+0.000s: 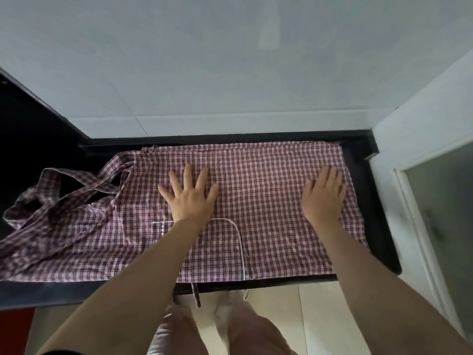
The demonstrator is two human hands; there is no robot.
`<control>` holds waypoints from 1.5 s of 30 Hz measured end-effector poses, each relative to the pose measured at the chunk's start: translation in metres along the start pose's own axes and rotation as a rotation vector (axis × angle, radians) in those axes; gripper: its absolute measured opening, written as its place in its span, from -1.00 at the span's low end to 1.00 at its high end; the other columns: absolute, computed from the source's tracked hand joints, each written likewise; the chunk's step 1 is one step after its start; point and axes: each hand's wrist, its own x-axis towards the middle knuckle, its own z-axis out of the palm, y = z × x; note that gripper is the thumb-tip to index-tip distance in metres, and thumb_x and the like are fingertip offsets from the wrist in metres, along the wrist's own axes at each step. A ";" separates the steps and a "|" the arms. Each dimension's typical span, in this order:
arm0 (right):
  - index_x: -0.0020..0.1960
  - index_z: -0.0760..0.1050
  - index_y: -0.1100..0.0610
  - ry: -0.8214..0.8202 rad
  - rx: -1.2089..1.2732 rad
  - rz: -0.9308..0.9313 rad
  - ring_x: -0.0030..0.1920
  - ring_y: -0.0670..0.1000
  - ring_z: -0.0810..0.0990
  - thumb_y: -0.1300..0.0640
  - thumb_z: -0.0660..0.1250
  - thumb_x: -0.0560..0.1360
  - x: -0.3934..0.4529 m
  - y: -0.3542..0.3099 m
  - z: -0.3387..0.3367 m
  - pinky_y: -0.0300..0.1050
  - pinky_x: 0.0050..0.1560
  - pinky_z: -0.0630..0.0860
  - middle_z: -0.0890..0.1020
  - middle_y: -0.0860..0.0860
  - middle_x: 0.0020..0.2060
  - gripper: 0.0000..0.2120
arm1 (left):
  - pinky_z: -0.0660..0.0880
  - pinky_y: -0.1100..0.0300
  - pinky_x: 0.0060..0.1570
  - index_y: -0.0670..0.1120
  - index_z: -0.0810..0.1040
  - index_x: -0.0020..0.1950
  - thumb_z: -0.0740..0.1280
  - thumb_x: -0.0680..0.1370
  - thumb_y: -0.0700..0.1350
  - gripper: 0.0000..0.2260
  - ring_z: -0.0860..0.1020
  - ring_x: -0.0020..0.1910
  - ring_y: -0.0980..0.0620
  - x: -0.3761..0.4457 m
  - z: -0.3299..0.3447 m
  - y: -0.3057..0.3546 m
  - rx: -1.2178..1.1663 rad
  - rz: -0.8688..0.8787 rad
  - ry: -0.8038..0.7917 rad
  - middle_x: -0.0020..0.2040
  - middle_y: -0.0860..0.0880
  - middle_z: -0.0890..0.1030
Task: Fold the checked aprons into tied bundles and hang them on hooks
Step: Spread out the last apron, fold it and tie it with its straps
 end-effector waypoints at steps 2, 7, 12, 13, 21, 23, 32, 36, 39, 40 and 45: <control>0.63 -0.11 0.21 0.035 -0.006 -0.036 0.61 0.14 -0.13 -0.04 -0.10 0.68 0.002 -0.012 -0.009 0.19 0.58 -0.02 -0.08 0.16 0.61 -0.41 | -0.07 -0.35 0.48 0.10 0.30 0.46 0.03 0.64 0.19 -0.57 0.06 0.57 -0.21 0.006 -0.011 0.006 0.051 0.071 0.126 0.55 -0.12 0.25; 0.63 -0.14 0.05 -0.025 0.038 -0.480 0.60 0.02 -0.23 -0.04 -0.15 0.68 -0.023 -0.087 -0.010 0.12 0.59 -0.20 -0.16 -0.01 0.61 -0.45 | -0.15 -0.28 0.52 0.17 0.00 0.60 -0.02 0.64 0.25 -0.46 -0.14 0.60 -0.18 0.022 -0.011 0.020 0.076 0.311 -0.003 0.64 -0.04 -0.05; 0.62 -0.15 -0.14 -0.154 -0.051 -0.656 0.60 0.02 -0.24 -0.22 -0.21 0.68 -0.026 -0.082 0.013 0.19 0.58 -0.13 -0.17 -0.10 0.61 -0.46 | -0.18 -0.42 0.44 0.27 -0.38 0.54 -0.23 0.51 0.47 -0.32 -0.36 0.55 -0.21 0.027 0.002 0.012 0.239 0.267 -0.142 0.58 0.03 -0.38; 0.62 -0.18 -0.15 -0.141 -0.053 -0.605 0.60 0.02 -0.25 -0.24 -0.24 0.67 -0.021 -0.068 0.017 0.19 0.58 -0.14 -0.19 -0.10 0.61 -0.45 | -0.18 -0.43 0.44 0.27 -0.39 0.54 -0.24 0.50 0.48 -0.31 -0.37 0.55 -0.21 0.030 0.002 0.011 0.241 0.267 -0.148 0.58 0.03 -0.39; 0.64 -0.20 0.05 -0.060 -0.035 -0.093 0.61 0.12 -0.20 -0.10 -0.20 0.69 0.020 0.004 -0.003 0.22 0.58 -0.10 -0.16 0.09 0.62 -0.44 | -0.23 -0.27 0.52 0.20 -0.09 0.61 0.01 0.61 0.31 -0.39 -0.28 0.59 -0.09 0.023 -0.009 0.002 0.019 0.318 -0.038 0.64 0.00 -0.18; 0.63 -0.09 0.16 0.007 -0.003 -0.088 0.61 0.13 -0.15 -0.03 -0.10 0.69 0.011 -0.025 -0.009 0.20 0.58 -0.10 -0.10 0.14 0.62 -0.43 | -0.21 -0.20 0.54 0.13 0.07 0.60 0.09 0.63 0.19 -0.45 -0.17 0.61 -0.07 0.010 -0.012 -0.012 -0.048 0.296 0.077 0.64 -0.04 -0.04; 0.62 0.10 0.07 -0.107 0.056 -0.692 0.61 0.05 0.00 -0.12 -0.08 0.69 -0.129 -0.174 0.043 0.20 0.57 0.02 0.10 0.02 0.61 -0.45 | -0.05 -0.09 0.55 0.12 0.06 0.62 0.03 0.64 0.20 -0.45 0.00 0.60 -0.09 -0.025 -0.004 -0.101 0.013 0.272 -0.009 0.64 -0.02 0.03; 0.64 0.00 0.03 -0.084 -0.096 -0.641 0.62 0.03 -0.04 -0.15 -0.14 0.69 -0.125 -0.166 0.042 0.18 0.58 -0.05 0.03 -0.03 0.62 -0.43 | -0.04 -0.07 0.56 0.09 0.04 0.62 0.04 0.66 0.18 -0.46 -0.04 0.61 -0.09 -0.039 -0.016 -0.156 0.021 0.274 -0.030 0.64 -0.04 0.02; 0.62 0.05 0.14 -0.062 -0.103 -0.464 0.61 0.12 0.01 -0.02 0.04 0.66 -0.125 -0.186 0.031 0.20 0.57 0.00 0.09 0.09 0.61 -0.42 | 0.14 -0.10 0.50 -0.04 0.24 0.56 0.20 0.63 0.05 -0.49 0.17 0.55 -0.15 -0.052 -0.035 -0.185 -0.003 0.244 0.036 0.55 -0.12 0.25; 0.61 0.07 0.18 -0.069 -0.099 -0.415 0.61 0.15 0.01 0.02 0.11 0.65 -0.134 -0.202 0.025 0.20 0.57 0.00 0.10 0.13 0.61 -0.41 | 0.21 -0.10 0.45 -0.08 0.30 0.52 0.26 0.59 0.02 -0.49 0.27 0.49 -0.16 -0.056 -0.044 -0.197 0.007 0.226 0.073 0.49 -0.14 0.34; 0.38 0.43 0.20 -0.007 0.049 -0.597 0.36 0.18 0.44 0.19 0.34 0.53 -0.204 -0.266 0.018 0.06 0.33 0.42 0.47 0.16 0.34 -0.57 | 0.39 0.00 0.30 -0.07 0.35 0.39 0.32 0.53 0.01 -0.55 0.41 0.32 -0.10 -0.064 -0.074 -0.245 0.077 0.108 -0.051 0.30 -0.08 0.44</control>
